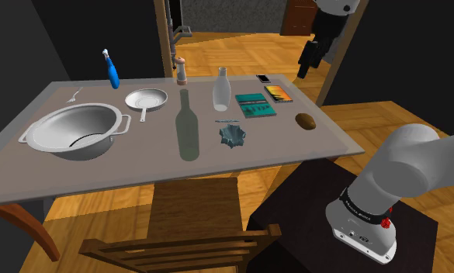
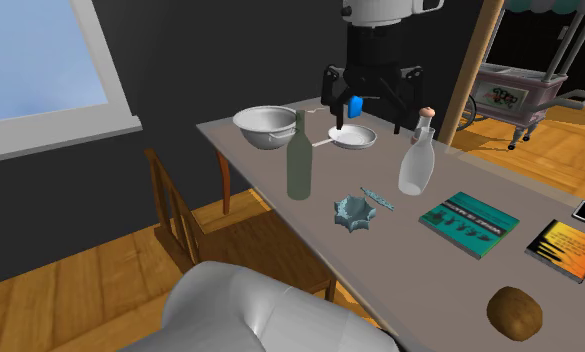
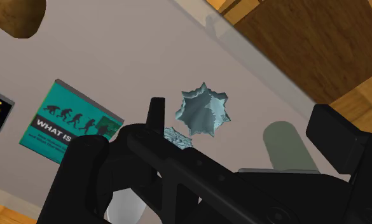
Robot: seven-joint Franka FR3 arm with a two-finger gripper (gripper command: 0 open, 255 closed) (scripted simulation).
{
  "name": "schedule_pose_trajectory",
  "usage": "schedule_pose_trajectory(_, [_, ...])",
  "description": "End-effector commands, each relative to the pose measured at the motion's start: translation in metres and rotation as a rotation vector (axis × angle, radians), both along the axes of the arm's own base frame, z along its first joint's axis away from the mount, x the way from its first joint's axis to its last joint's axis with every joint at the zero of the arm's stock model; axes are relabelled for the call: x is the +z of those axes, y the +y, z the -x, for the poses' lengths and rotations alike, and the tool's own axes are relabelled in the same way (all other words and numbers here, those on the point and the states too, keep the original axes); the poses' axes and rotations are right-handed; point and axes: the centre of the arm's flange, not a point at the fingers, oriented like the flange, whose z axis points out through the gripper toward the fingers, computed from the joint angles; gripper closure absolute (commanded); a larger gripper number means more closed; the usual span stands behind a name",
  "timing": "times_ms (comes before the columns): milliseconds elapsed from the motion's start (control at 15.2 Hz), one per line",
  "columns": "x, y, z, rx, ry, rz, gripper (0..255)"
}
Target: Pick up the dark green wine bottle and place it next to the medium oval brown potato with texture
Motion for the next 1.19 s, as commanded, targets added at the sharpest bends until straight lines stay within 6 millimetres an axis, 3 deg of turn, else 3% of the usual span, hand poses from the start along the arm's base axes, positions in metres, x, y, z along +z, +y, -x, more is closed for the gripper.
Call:
schedule_pose_trajectory(0, [0.0, 0.0, 0.0, 0.0, 0.0, 0.0, 0])
schedule_pose_trajectory(1122, [-0.045, 0.14, -0.172, -0.003, 0.018, -0.003, 0])
